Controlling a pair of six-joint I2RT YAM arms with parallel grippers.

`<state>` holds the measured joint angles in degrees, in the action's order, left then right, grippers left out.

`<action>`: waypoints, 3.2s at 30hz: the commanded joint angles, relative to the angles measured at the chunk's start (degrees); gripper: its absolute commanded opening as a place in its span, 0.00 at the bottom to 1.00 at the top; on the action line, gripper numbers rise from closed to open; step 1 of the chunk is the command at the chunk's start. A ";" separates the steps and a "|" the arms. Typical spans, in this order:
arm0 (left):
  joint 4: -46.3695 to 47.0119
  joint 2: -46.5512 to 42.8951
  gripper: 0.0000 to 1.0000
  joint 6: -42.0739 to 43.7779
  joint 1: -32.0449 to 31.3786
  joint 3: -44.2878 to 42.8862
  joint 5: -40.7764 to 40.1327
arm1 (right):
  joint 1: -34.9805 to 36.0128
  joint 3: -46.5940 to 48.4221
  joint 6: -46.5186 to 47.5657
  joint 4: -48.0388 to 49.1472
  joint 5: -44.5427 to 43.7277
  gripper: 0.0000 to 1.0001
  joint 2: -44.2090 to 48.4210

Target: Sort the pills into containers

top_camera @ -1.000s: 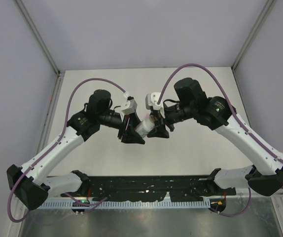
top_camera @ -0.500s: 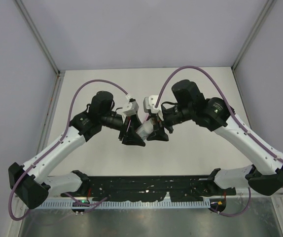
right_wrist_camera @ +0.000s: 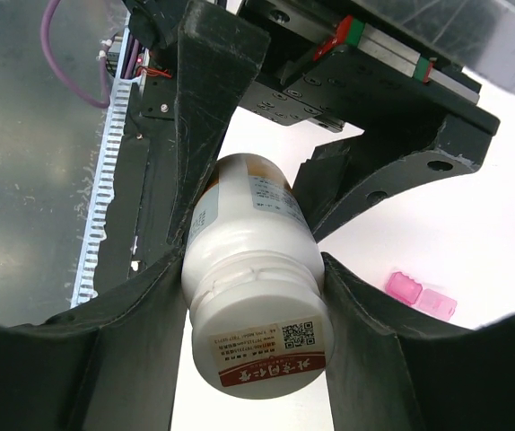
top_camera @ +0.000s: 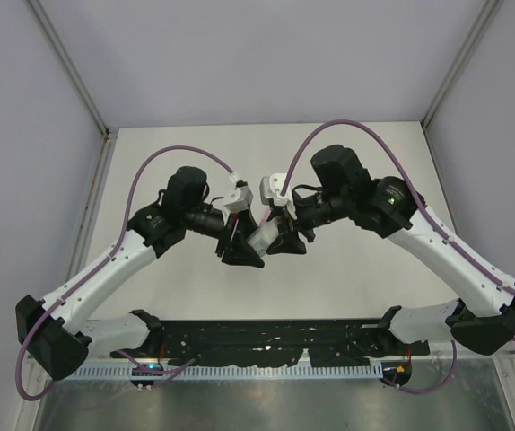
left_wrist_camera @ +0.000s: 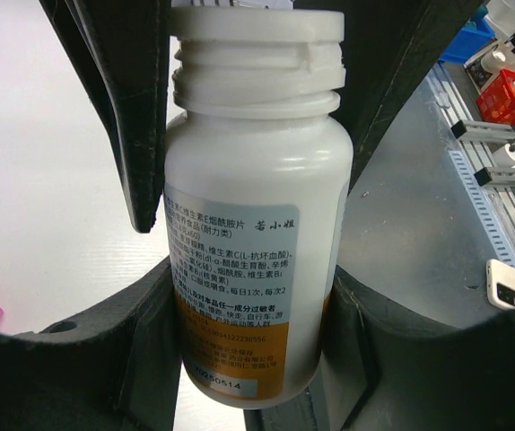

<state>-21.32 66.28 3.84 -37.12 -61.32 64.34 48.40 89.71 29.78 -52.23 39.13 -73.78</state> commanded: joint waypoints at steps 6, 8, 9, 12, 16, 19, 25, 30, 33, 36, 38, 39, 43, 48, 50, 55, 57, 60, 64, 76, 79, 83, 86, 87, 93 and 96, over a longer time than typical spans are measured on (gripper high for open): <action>-0.73 0.07 0.58 2.14 0.21 -4.68 -6.94 | 1.08 2.49 -4.55 1.95 0.34 0.06 -1.10; -1.00 0.08 0.70 2.49 0.30 -5.21 -7.82 | 1.08 2.14 -5.78 2.48 0.15 0.06 -1.46; -1.00 -0.01 0.76 2.67 0.21 -5.21 -8.61 | 1.08 1.96 -6.39 3.00 -0.02 0.05 -1.72; -1.18 -0.19 0.84 3.28 0.30 -5.21 -10.54 | 0.99 1.96 -7.71 3.45 -0.02 0.05 -2.33; -1.71 -0.80 0.93 4.77 0.21 -5.13 -12.82 | -0.14 2.75 -10.70 4.50 -0.29 0.06 -3.04; -1.18 -2.29 0.98 6.44 0.21 -4.25 -16.68 | -1.55 3.36 -13.60 5.82 -1.25 0.05 -3.48; 2.68 -5.20 1.00 8.03 0.21 -1.88 -24.42 | -5.42 3.98 -20.37 8.63 -2.13 0.06 -4.53; 2.87 -5.02 1.00 10.39 -1.63 -1.52 -29.69 | -9.11 3.63 -26.78 12.32 -0.20 0.05 -5.06; 2.69 -4.15 1.00 13.38 -4.53 -1.52 -36.01 | -10.69 3.63 -29.51 13.29 0.15 0.06 -5.24; 3.82 -3.27 0.95 13.83 -5.68 -2.05 -41.99 | -11.57 2.49 -31.79 14.87 0.94 0.06 -5.06; 4.53 -2.65 0.91 13.83 -5.94 -2.48 -44.11 | -12.36 1.79 -32.68 15.66 1.55 0.05 -4.97; 4.88 -2.47 0.88 13.83 -5.94 -2.75 -44.90 | -12.63 1.61 -32.94 15.93 1.65 0.05 -4.80; 5.15 -1.60 0.78 13.74 -6.21 -3.81 -45.53 | -12.98 0.64 -33.38 16.63 2.26 0.05 -4.53; 5.06 -1.15 0.75 13.39 -6.38 -4.33 -44.83 | -13.07 -0.32 -32.68 16.72 2.61 0.05 -4.09; 4.98 -1.42 0.74 13.39 -6.38 -4.51 -44.47 | -13.07 -0.76 -32.59 16.81 2.53 0.05 -4.09; 4.36 -1.42 0.61 13.22 -6.38 -5.04 -43.86 | -13.07 -1.29 -32.42 16.98 2.26 0.06 -3.92; 4.10 -1.24 0.54 13.13 -6.38 -5.30 -43.77 | -13.07 -1.47 -32.24 16.98 2.17 0.06 -4.01; 3.74 -1.24 0.41 13.04 -6.38 -5.13 -43.59 | -13.16 -1.47 -32.15 16.98 2.00 0.05 -3.92; 3.66 -1.07 0.00 12.86 -6.38 -4.95 -43.33 | -13.07 -2.00 -31.81 17.33 2.08 0.06 -3.83; 4.36 -4.49 0.00 11.99 -5.68 -1.70 -39.47 | -13.07 -2.53 -26.97 15.49 0.24 0.91 -0.93; 3.83 -5.37 0.00 11.46 -4.45 -0.91 -37.01 | -13.07 -2.00 -24.95 14.26 0.06 0.95 0.03; 2.87 -6.77 0.00 9.53 -1.38 -0.38 -31.39 | -13.07 -2.26 -21.27 12.50 -0.37 0.97 2.23; 1.11 -7.92 0.00 8.82 0.82 -0.20 -26.47 | -12.98 -2.35 -16.70 10.92 -0.55 0.97 4.43; 0.06 -8.36 0.00 8.82 1.35 -0.20 -24.98 | -13.07 -2.35 -15.81 10.40 -0.46 0.97 5.56; -3.90 -9.76 0.00 7.86 2.40 -0.12 -21.54 | -12.63 -1.03 -10.36 7.50 1.82 0.97 8.12; -5.31 -9.59 0.00 6.63 3.37 -0.03 -18.03 | -10.62 0.81 -5.98 5.65 0.68 0.96 8.12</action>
<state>-24.97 57.65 12.69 -35.00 -61.30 39.68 35.70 87.13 16.86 -44.36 39.66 -66.15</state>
